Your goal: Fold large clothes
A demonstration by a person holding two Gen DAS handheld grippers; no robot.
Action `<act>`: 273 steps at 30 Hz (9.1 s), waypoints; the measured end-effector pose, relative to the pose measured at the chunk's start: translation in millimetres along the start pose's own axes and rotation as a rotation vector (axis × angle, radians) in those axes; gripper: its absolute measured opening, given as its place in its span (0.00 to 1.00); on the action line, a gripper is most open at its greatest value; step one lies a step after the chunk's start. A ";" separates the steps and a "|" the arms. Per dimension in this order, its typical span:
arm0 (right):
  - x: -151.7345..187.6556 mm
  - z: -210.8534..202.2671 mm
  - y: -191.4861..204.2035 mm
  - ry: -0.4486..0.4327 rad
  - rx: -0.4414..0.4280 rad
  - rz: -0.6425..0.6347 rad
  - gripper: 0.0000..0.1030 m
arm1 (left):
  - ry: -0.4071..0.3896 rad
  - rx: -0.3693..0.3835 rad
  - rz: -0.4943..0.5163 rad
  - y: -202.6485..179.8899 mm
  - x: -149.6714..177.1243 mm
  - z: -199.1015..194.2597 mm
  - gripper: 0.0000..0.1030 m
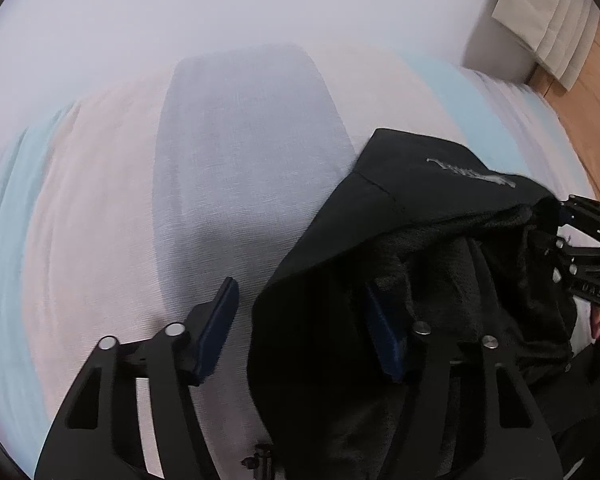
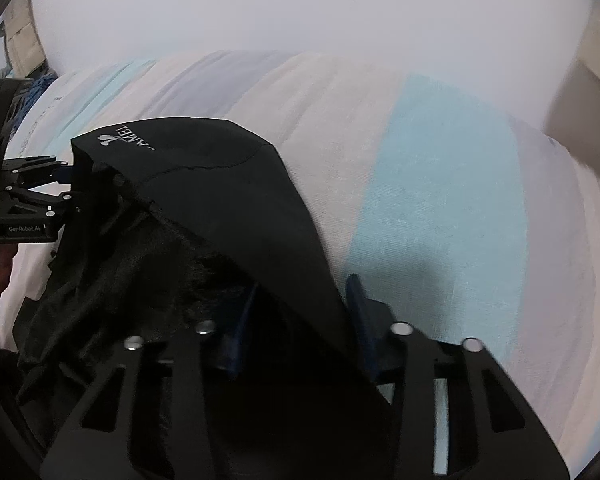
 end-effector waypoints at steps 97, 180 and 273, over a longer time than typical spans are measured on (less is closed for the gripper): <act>299.6 -259.5 124.4 -0.023 0.074 0.024 0.05 | -0.174 -0.206 -0.054 -136.7 326.3 -235.2 0.03; 516.2 -392.6 131.6 0.164 0.105 0.095 0.93 | 0.087 -0.166 -0.139 -124.6 569.9 -363.7 0.94; 705.6 -491.9 97.9 0.407 0.154 0.251 0.12 | 0.304 -0.095 -0.164 -154.5 724.0 -443.3 0.03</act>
Point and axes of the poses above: each gripper's, at about its wrist camera, not at the fingertips, and z roughly the way its jaws point, y to its left, x to its underside, the point moved 10 cm from there along z, roughly the way its jaws point, and after that the axes turned 4 degrees about x, right-handed, at the moved point
